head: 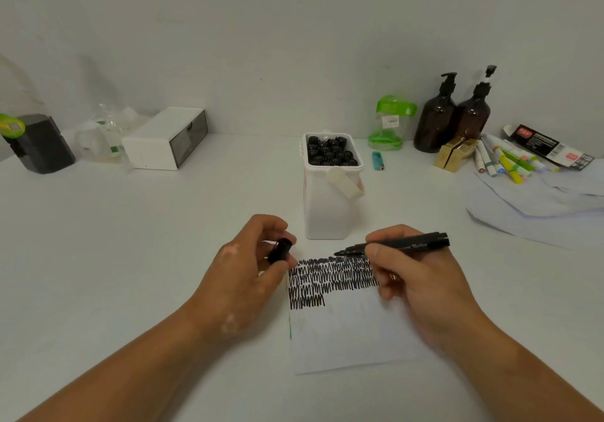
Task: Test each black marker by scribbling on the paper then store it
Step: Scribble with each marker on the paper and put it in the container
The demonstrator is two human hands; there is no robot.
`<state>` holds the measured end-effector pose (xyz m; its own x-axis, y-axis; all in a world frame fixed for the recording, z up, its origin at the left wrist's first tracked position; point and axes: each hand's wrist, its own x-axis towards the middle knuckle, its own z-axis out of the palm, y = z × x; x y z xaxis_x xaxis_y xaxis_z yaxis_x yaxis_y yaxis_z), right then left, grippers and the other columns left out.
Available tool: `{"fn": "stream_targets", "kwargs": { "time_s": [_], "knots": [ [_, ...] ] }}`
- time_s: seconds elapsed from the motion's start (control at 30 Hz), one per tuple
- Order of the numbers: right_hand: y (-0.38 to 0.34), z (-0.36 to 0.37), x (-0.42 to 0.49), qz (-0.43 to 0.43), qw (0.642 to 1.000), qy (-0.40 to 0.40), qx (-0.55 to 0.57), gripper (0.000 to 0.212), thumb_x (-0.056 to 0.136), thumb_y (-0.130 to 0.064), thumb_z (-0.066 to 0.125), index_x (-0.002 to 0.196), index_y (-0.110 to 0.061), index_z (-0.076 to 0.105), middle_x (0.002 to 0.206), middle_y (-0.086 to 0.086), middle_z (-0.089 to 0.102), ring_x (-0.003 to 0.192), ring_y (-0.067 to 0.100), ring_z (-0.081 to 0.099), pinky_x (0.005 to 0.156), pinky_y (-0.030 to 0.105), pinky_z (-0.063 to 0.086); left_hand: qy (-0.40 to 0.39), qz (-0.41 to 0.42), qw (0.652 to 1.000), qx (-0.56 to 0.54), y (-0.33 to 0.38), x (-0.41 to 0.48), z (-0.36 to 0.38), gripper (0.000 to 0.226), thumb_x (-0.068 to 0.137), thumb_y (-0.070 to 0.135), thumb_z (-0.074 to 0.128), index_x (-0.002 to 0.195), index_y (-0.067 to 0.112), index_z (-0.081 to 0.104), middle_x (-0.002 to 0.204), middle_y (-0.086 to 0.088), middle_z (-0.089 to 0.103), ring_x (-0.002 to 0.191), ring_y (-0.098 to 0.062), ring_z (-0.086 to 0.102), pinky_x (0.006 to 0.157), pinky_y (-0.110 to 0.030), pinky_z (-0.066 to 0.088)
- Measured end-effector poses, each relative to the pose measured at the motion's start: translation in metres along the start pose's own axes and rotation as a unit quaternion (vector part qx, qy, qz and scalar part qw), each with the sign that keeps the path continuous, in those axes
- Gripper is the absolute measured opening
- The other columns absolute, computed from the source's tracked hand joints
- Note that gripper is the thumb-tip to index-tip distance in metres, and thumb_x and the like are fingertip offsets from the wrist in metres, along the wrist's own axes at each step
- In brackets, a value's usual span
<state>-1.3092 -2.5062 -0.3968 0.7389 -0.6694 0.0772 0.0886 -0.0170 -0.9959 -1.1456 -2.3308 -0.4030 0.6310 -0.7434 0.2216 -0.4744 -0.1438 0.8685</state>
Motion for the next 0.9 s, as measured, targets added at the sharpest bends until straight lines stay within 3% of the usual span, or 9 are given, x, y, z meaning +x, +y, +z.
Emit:
{"fn": "stream_targets", "kwargs": {
  "time_s": [0.1,0.23,0.33,0.53,0.63,0.77,0.9],
  "knots": [
    [-0.005,-0.001,0.000,0.035,0.996,-0.006,0.088,0.011,0.076,-0.021,0.067,0.076,-0.015,0.075,0.063,0.014,0.063,0.052,0.020,0.054,0.044,0.029,0.045,-0.024,-0.049,0.994,-0.099,-0.001,0.003,-0.002,0.039,0.080,0.004,0.079,0.097,0.035,0.063,0.102,0.009,0.076,0.089,-0.013,0.075,0.077,-0.019,0.056],
    [-0.010,-0.002,-0.002,0.018,0.994,-0.007,0.103,0.009,0.077,-0.019,0.068,0.068,-0.018,0.068,0.060,0.013,0.061,0.047,0.019,0.052,0.042,0.028,0.044,-0.056,-0.068,0.981,-0.174,-0.003,0.005,-0.002,0.032,0.063,0.028,0.088,0.092,0.026,0.076,0.090,-0.007,0.079,0.092,-0.023,0.075,0.092,-0.038,0.053],
    [-0.011,-0.003,-0.004,-0.008,0.997,-0.010,0.080,0.008,0.078,-0.020,0.071,0.071,-0.016,0.071,0.060,0.010,0.061,0.048,0.017,0.052,0.043,0.026,0.044,-0.075,-0.060,0.975,-0.202,-0.003,0.004,0.000,0.040,0.057,0.034,0.089,0.094,0.022,0.077,0.087,-0.013,0.078,0.087,-0.029,0.075,0.085,-0.034,0.057],
    [-0.009,0.000,-0.007,-0.014,0.997,-0.056,0.042,0.022,0.069,-0.032,0.079,0.080,-0.013,0.074,0.066,0.013,0.067,0.054,0.020,0.059,0.048,0.026,0.048,-0.106,-0.041,0.970,-0.214,-0.004,0.003,0.002,0.032,0.066,0.023,0.088,0.096,0.019,0.078,0.084,-0.012,0.077,0.078,-0.023,0.075,0.075,-0.025,0.057],
    [-0.011,0.003,-0.011,-0.002,0.997,-0.079,0.019,0.026,0.068,-0.030,0.081,0.087,-0.014,0.076,0.072,0.016,0.072,0.058,0.022,0.065,0.050,0.027,0.050,-0.113,-0.016,0.977,-0.182,-0.004,0.002,0.001,0.031,0.069,0.032,0.084,0.096,0.020,0.077,0.083,-0.008,0.073,0.075,-0.018,0.068,0.075,-0.027,0.055],
    [-0.016,0.005,-0.013,0.010,0.996,-0.085,-0.017,0.023,0.070,-0.014,0.089,0.092,-0.019,0.081,0.074,0.015,0.075,0.061,0.022,0.070,0.053,0.025,0.053,-0.139,0.005,0.964,-0.228,0.000,0.000,0.003,0.023,0.083,0.035,0.069,0.097,0.016,0.067,0.078,-0.008,0.064,0.070,-0.023,0.056,0.069,-0.033,0.049],
    [-0.018,0.011,-0.016,-0.008,0.995,-0.084,-0.055,0.029,0.076,-0.001,0.084,0.089,-0.026,0.083,0.068,0.004,0.074,0.058,0.013,0.067,0.055,0.021,0.053,-0.137,-0.029,0.952,-0.270,0.005,-0.004,0.011,0.025,0.087,0.043,0.058,0.089,0.018,0.053,0.071,-0.005,0.058,0.063,-0.022,0.048,0.061,-0.032,0.041]
  ]
}}
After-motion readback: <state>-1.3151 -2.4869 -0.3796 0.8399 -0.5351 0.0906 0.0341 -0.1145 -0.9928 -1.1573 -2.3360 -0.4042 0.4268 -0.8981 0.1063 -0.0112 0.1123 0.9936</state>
